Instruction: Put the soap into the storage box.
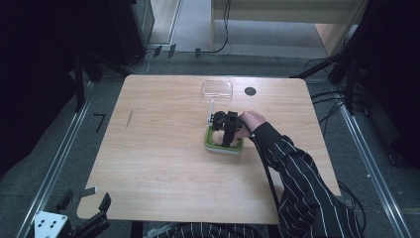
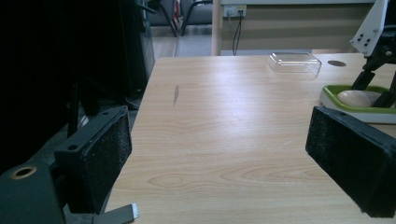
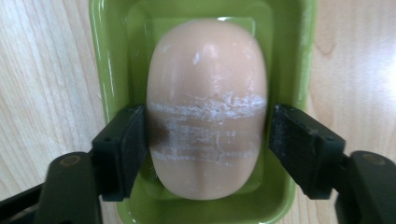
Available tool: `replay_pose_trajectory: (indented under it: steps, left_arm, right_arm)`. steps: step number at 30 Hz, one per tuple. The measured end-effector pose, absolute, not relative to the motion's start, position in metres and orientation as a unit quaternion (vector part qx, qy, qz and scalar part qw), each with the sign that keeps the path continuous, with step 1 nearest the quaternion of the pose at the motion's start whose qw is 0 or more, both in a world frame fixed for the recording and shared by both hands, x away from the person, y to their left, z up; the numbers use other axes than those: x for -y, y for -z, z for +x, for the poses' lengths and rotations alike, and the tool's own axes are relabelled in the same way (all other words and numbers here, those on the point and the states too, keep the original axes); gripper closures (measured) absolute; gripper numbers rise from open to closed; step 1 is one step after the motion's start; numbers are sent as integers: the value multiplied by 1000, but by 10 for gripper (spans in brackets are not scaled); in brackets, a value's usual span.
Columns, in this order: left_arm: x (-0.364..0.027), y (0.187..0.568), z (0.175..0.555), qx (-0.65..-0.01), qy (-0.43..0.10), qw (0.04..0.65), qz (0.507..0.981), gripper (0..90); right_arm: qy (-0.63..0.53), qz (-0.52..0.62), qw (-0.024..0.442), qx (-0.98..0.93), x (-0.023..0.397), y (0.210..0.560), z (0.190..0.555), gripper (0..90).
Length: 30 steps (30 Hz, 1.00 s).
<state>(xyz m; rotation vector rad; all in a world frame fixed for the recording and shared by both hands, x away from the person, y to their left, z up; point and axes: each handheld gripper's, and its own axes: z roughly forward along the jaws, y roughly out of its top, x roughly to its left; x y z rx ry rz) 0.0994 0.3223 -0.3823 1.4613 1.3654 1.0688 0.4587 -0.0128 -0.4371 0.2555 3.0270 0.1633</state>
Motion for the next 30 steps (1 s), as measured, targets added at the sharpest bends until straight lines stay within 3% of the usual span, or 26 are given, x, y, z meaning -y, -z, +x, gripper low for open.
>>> replay_pose_trajectory:
  steps: [13, 30]
  left_arm:
    - [-322, 382, 103, -542, -424, 429, 585, 72]
    - [-319, 383, 116, -530, -412, 439, 597, 72]
  right_arm:
    - [-70, 139, 54, -986, 20, 422, 455, 145]
    - [-74, 217, 61, -971, 58, 415, 443, 111]
